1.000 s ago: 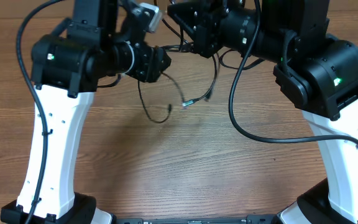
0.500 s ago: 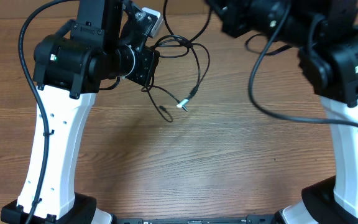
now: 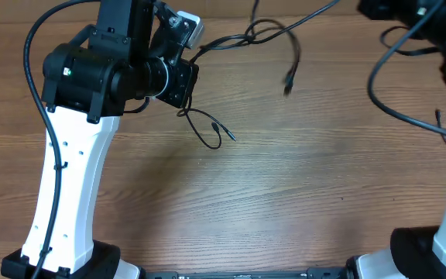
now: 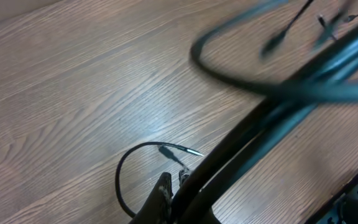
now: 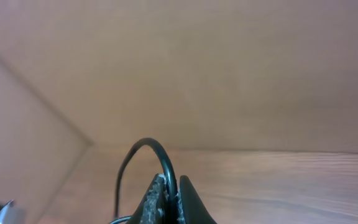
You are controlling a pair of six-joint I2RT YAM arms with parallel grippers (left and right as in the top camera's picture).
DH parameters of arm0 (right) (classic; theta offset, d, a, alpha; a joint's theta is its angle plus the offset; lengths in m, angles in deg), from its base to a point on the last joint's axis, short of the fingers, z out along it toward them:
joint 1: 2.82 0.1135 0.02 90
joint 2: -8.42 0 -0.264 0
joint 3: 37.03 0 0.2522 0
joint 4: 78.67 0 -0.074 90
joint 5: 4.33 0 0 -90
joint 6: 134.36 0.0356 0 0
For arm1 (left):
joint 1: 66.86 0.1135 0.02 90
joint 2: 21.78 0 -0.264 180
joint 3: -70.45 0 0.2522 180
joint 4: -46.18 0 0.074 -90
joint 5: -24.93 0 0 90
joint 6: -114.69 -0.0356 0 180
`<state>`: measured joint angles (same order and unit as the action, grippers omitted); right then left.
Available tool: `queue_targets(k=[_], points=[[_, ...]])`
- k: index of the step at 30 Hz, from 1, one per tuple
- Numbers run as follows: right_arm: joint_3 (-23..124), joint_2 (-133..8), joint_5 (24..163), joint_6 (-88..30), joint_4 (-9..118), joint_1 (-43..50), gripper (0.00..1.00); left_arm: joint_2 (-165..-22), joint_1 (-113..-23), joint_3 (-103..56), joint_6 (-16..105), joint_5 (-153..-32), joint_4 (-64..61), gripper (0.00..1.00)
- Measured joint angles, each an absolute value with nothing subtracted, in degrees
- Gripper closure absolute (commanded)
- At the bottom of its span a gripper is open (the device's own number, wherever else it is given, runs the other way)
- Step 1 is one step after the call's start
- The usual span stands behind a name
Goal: Untangle cables
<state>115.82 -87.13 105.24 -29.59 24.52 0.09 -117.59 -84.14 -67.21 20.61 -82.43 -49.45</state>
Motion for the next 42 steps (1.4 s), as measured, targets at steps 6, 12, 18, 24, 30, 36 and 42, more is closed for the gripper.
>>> queue_targets(k=[6, 12, 18, 24, 30, 36, 42], points=[[115.8, -83.4, 99.2, -29.6, 23.7, -4.8, 0.96, -117.6, -84.1, -67.2, 20.6, -82.4, -49.5, 0.96], [115.8, -81.6, 90.9, -29.6, 21.8, -6.6, 0.96, -117.6, -84.4, -67.2, 20.2, -83.0, -49.5, 0.96], [115.8, -81.5, 76.2, -29.6, 22.3, -8.1, 0.96, -117.6, -84.4, -67.2, 20.2, -80.9, -51.7, 0.96], [115.8, -81.4, 69.0, -29.9, 21.5, -8.1, 0.96, -117.6, -84.4, -67.2, 20.2, -79.0, -52.4, 0.96], [115.8, -81.4, 79.5, -35.0, 19.5, -8.1, 0.23, -117.6, -84.4, -67.2, 20.8, -78.9, -51.6, 0.96], [115.9, -81.4, 98.5, -45.6, 12.0, -8.1, 0.22, -117.6, -84.4, -67.2, 23.1, -79.2, -51.5, 0.96], [116.2, -82.1, 110.9, -51.0, 1.7, -8.1, 0.22, -117.6, -84.4, -67.2, 25.0, -81.6, -49.8, 0.96]])
